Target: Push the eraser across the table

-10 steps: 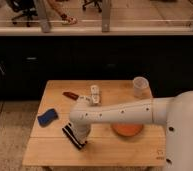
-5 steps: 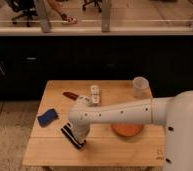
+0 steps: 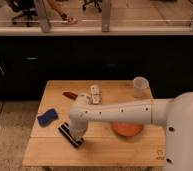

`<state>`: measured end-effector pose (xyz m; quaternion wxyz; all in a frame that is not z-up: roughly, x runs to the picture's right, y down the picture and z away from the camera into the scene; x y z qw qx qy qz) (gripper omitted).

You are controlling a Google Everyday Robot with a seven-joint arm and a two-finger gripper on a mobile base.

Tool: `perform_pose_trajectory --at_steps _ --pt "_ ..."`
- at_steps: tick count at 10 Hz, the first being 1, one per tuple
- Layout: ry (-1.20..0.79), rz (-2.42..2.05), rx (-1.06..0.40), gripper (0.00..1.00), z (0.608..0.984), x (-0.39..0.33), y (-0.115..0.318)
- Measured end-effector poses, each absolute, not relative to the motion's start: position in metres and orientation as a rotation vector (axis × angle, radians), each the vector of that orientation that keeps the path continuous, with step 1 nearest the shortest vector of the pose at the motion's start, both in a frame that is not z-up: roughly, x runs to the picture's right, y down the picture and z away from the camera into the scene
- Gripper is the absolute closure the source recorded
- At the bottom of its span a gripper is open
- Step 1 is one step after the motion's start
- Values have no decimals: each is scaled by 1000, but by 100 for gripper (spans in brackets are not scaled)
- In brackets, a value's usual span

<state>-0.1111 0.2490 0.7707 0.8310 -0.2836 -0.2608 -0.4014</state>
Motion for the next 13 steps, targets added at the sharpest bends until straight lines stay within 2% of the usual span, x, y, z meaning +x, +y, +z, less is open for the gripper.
perform_pose_trajectory --at_steps 13 --pt "-574 -884 -565 100 780 -127 245"
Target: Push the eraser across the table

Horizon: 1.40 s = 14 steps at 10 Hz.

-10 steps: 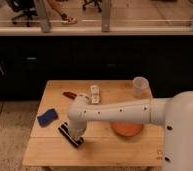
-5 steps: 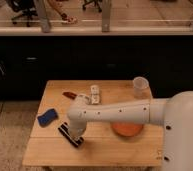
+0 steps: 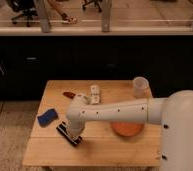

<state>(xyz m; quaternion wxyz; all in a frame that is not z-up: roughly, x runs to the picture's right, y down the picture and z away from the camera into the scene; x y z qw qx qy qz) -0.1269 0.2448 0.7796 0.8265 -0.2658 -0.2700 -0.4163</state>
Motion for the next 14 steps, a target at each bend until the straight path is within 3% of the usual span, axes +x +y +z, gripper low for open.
perform_pose_trajectory --at_steps 14 --pt "-581 -905 -548 100 785 -151 237"
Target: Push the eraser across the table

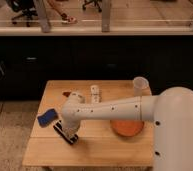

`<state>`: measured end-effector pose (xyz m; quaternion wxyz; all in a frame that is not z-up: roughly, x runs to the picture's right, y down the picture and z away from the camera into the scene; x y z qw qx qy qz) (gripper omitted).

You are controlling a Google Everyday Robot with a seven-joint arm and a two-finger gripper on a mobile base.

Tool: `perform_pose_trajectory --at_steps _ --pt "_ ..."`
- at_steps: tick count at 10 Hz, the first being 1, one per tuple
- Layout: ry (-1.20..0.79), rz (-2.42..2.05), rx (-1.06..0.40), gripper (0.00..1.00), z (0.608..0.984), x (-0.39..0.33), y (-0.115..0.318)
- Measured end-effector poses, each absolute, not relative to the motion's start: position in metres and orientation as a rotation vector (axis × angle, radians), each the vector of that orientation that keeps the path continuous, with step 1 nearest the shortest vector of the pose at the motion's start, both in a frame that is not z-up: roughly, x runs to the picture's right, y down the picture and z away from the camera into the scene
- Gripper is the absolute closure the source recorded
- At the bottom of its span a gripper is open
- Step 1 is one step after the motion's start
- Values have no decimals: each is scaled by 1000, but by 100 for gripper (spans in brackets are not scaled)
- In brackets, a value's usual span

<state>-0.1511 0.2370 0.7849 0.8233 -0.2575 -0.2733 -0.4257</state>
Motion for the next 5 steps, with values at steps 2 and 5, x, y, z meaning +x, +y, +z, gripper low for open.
perform_pose_trajectory --at_steps 2,5 --pt "-581 -913 -545 100 787 -154 237" --pt "-577 -918 -544 100 788 -159 236"
